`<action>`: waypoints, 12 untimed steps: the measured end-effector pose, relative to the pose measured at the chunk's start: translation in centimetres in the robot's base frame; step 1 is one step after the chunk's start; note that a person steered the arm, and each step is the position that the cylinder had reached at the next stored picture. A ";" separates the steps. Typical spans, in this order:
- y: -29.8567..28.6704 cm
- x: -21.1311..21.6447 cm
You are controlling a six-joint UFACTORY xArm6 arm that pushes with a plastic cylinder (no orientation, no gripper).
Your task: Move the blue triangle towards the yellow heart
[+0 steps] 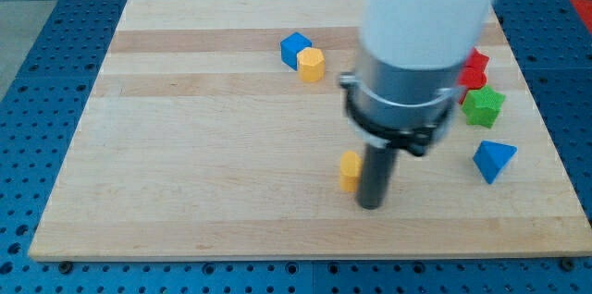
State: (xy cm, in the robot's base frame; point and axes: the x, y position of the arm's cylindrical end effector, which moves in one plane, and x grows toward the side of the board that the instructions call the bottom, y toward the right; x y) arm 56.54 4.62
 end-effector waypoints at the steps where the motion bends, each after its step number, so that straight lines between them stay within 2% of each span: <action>1: -1.9 0.0; 2: 1.7 0.1; 4: 14.5 0.2; 5: 18.8 0.2; 8: 17.4 -2.3; 9: 17.9 -3.0; 11: 22.3 -5.2; 12: 21.6 -5.5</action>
State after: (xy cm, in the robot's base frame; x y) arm 51.02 26.22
